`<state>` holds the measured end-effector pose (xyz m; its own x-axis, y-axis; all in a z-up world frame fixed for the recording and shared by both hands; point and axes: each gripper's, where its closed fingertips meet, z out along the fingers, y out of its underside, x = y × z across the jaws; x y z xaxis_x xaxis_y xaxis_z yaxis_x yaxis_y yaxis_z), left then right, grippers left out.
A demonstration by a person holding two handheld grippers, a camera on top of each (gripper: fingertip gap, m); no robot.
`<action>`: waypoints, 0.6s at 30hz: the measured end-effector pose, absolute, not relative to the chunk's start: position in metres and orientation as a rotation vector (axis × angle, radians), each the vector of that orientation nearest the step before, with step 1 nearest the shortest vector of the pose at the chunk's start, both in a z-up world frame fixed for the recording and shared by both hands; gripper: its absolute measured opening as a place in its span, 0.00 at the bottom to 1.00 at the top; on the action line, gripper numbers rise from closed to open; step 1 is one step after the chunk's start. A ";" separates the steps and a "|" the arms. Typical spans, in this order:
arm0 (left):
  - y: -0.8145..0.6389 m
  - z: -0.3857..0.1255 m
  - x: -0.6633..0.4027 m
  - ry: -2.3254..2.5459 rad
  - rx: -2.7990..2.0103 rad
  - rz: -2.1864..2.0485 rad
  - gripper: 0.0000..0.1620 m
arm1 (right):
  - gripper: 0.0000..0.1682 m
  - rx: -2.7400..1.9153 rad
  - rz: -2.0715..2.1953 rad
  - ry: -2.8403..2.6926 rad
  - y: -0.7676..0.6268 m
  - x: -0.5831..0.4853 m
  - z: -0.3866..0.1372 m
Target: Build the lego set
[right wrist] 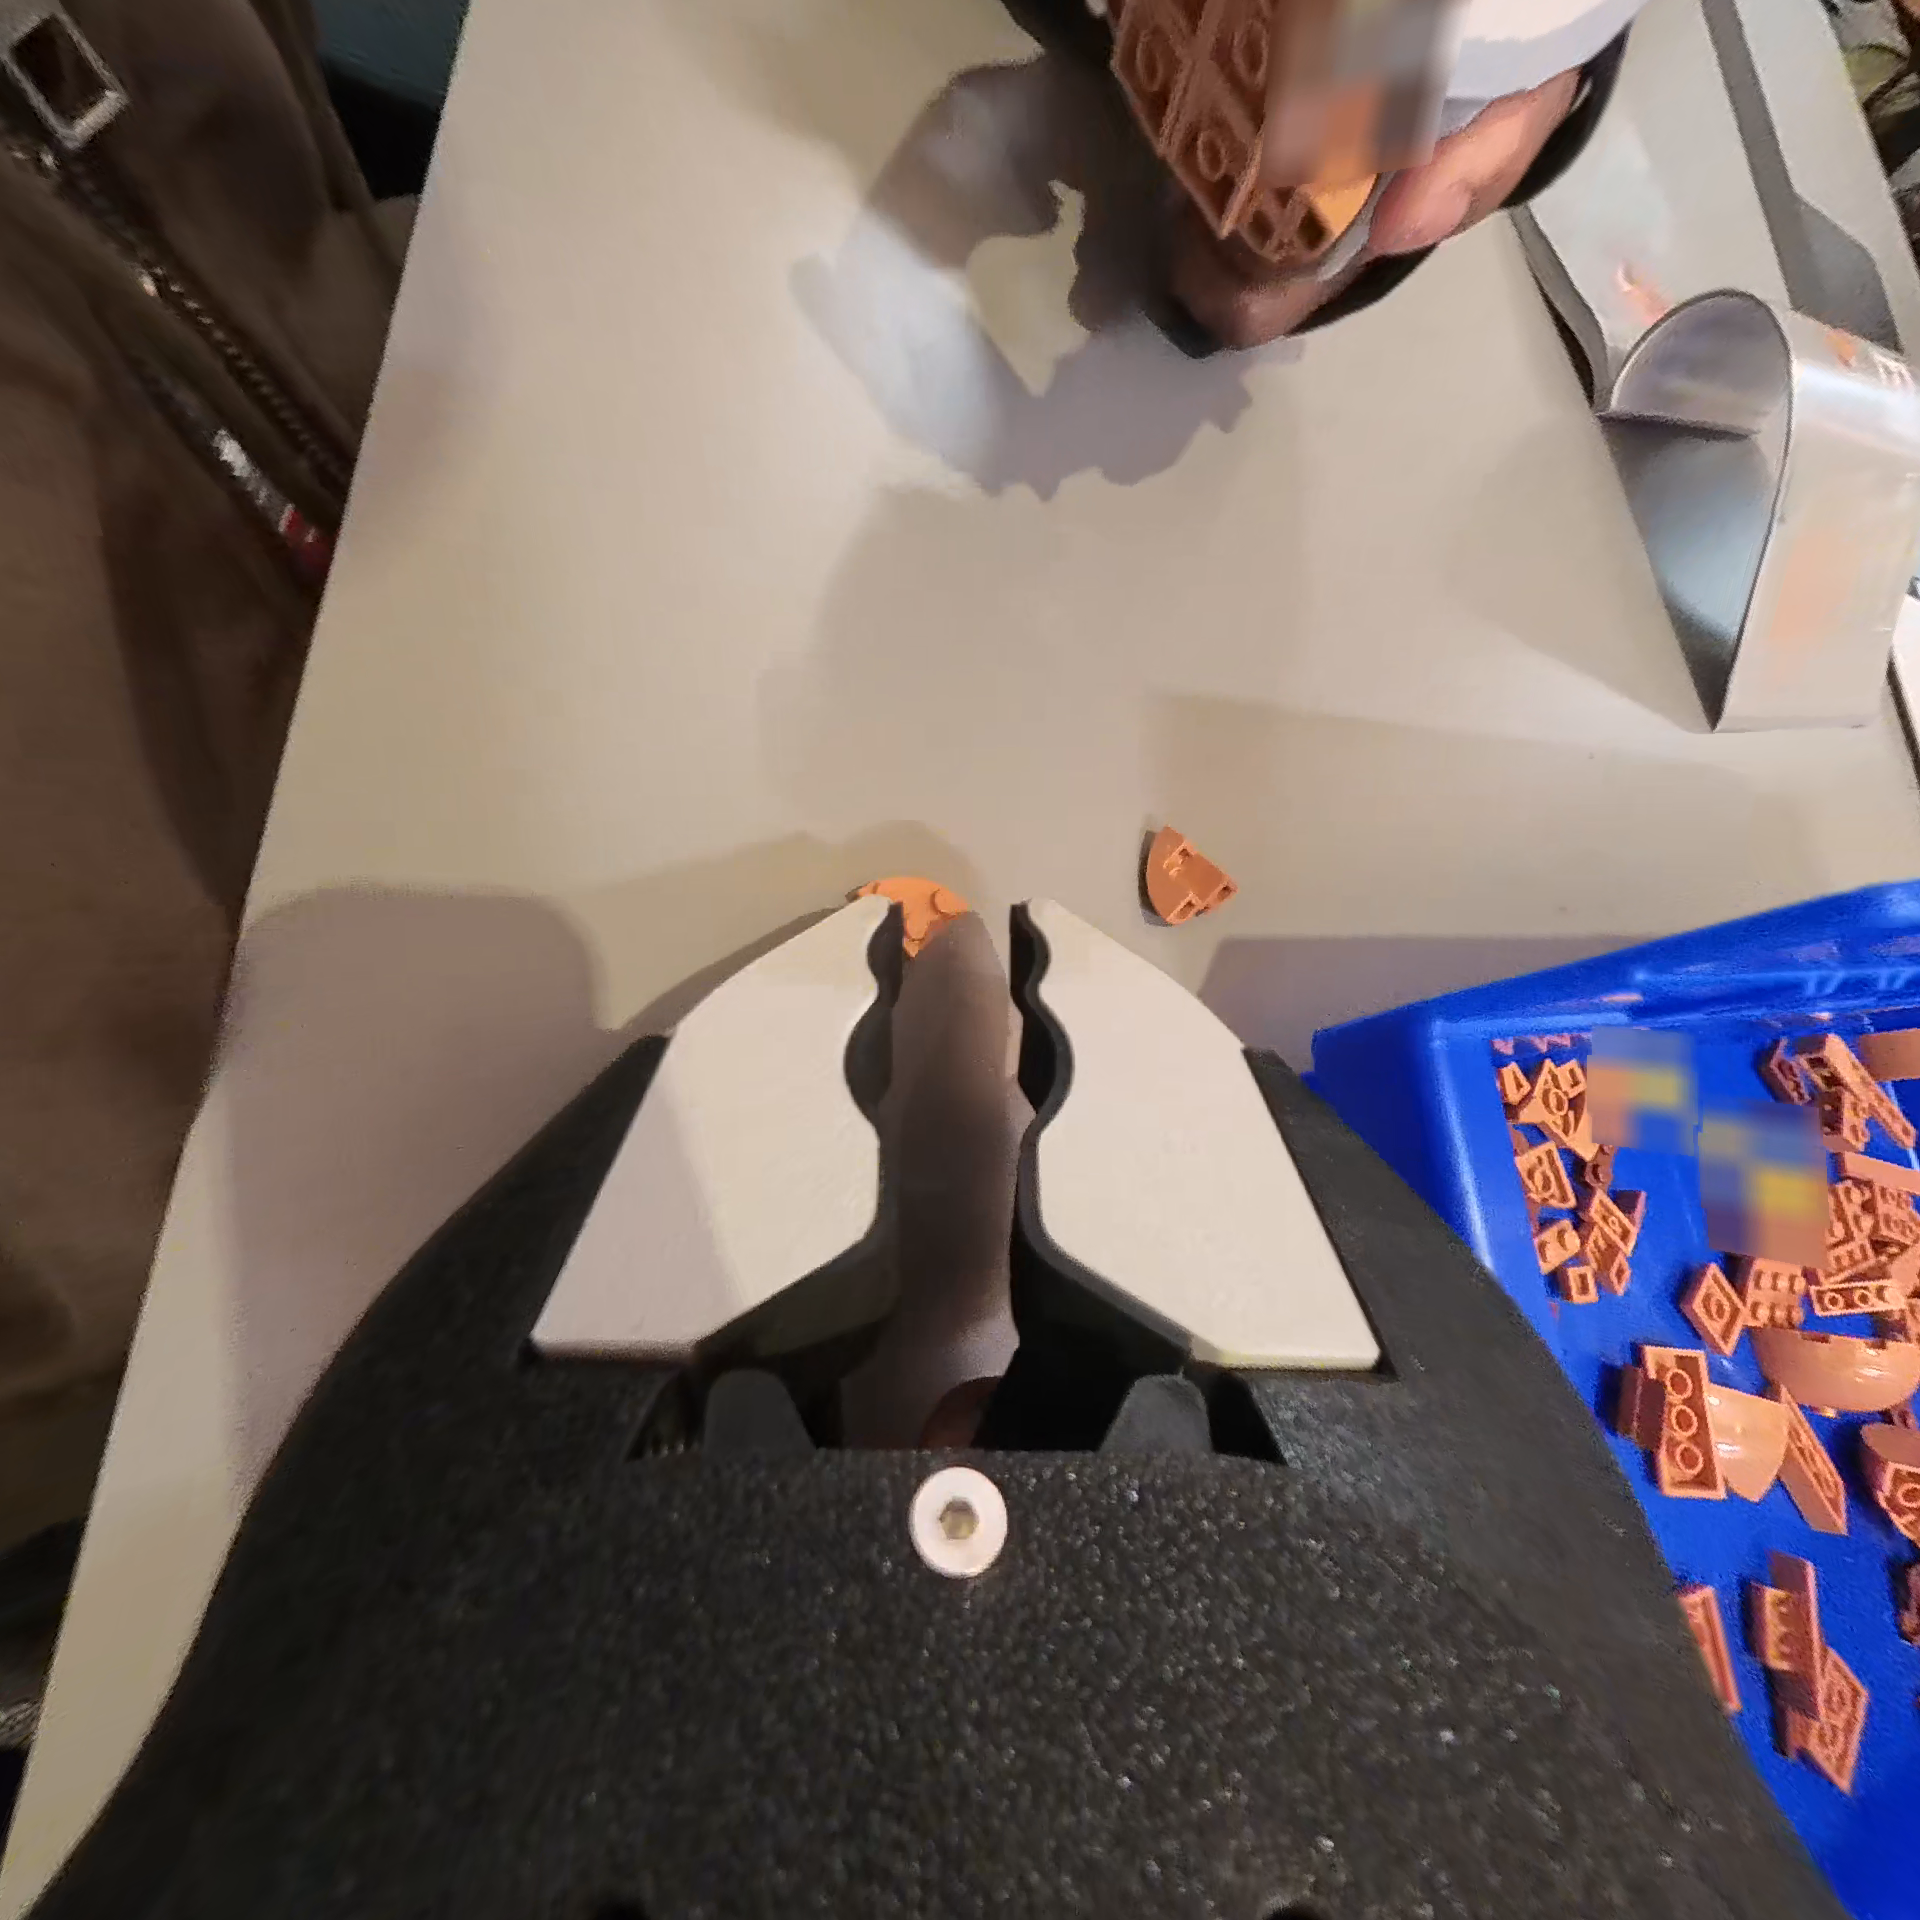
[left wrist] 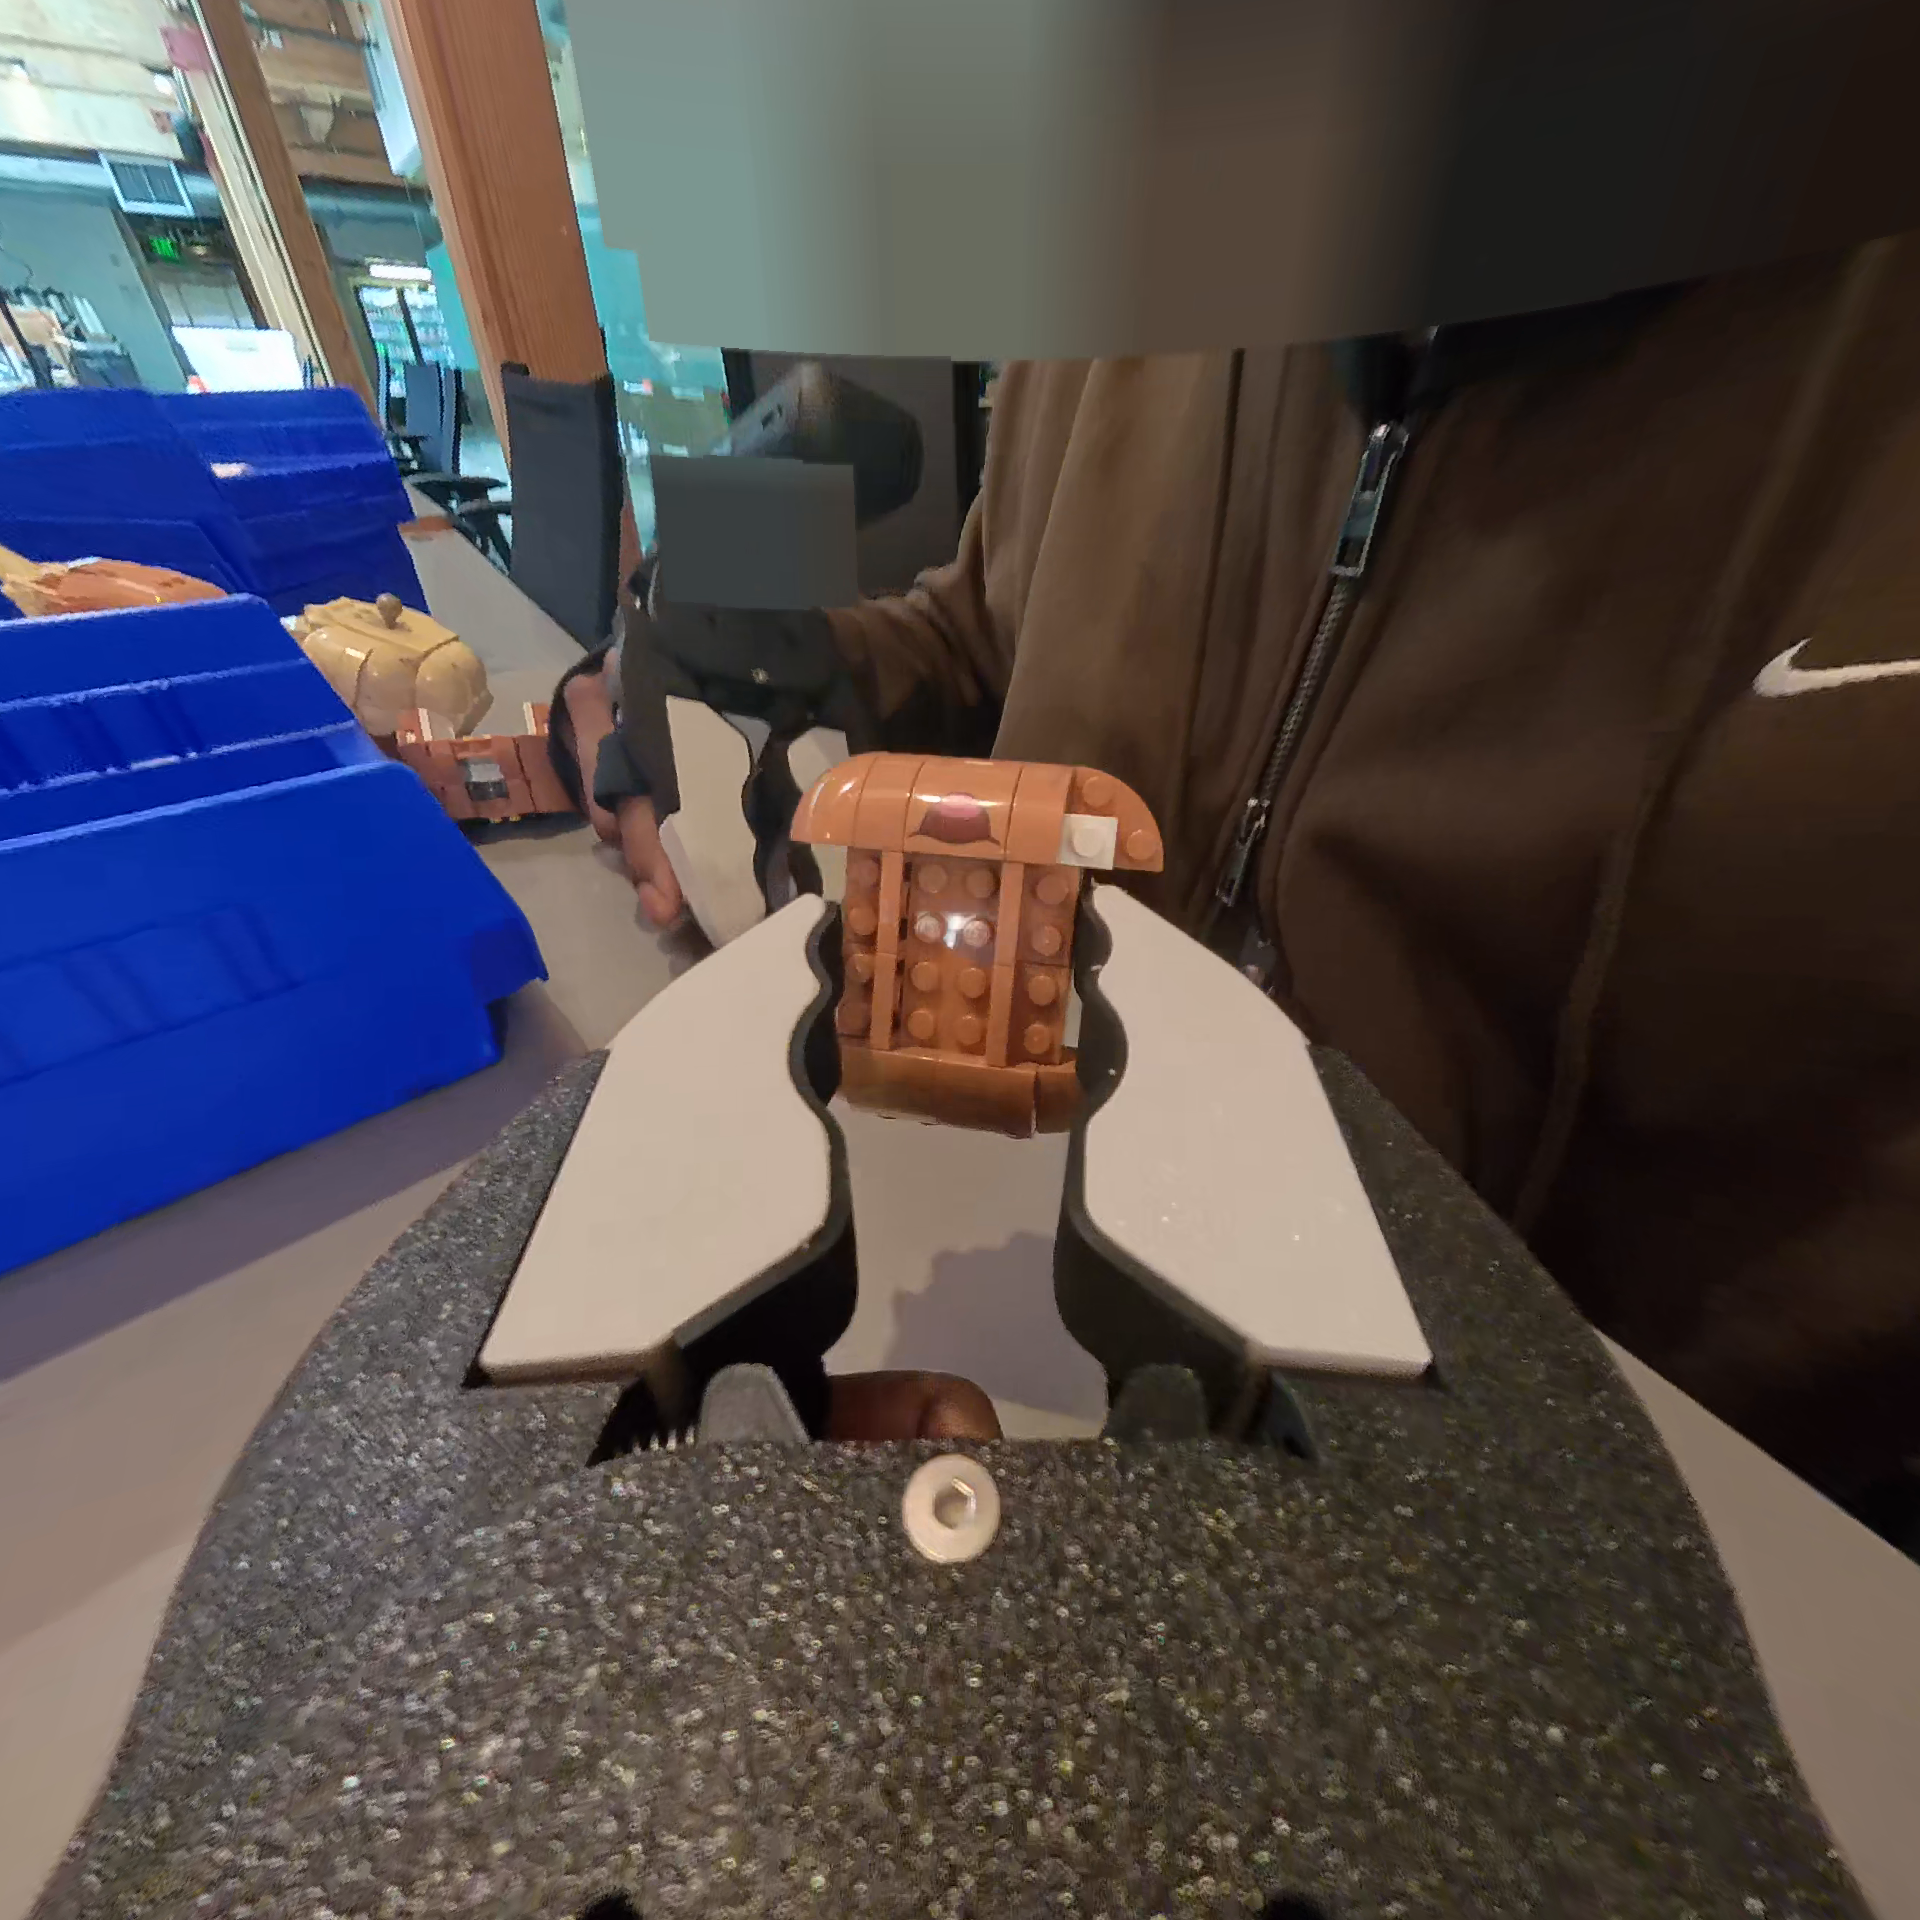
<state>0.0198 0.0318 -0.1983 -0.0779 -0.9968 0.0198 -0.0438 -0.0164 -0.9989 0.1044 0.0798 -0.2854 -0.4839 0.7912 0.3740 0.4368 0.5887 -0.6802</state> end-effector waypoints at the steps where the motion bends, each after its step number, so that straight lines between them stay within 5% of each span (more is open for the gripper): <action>1: 0.031 -0.195 0.018 1.272 -1.202 -1.284 0.26 | 0.12 -0.971 0.659 -2.132 0.080 0.103 -0.285; 18: 0.032 -0.168 0.004 1.095 -1.071 -1.467 0.26 | 0.11 -1.184 0.693 -2.132 0.075 0.112 -0.291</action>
<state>0.0039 0.0316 -0.1676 -0.1346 -0.9867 0.0913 0.1926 -0.1165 -0.9743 0.1124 0.0751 -0.2910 -0.4243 0.8713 0.2466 0.5598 0.4665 -0.6848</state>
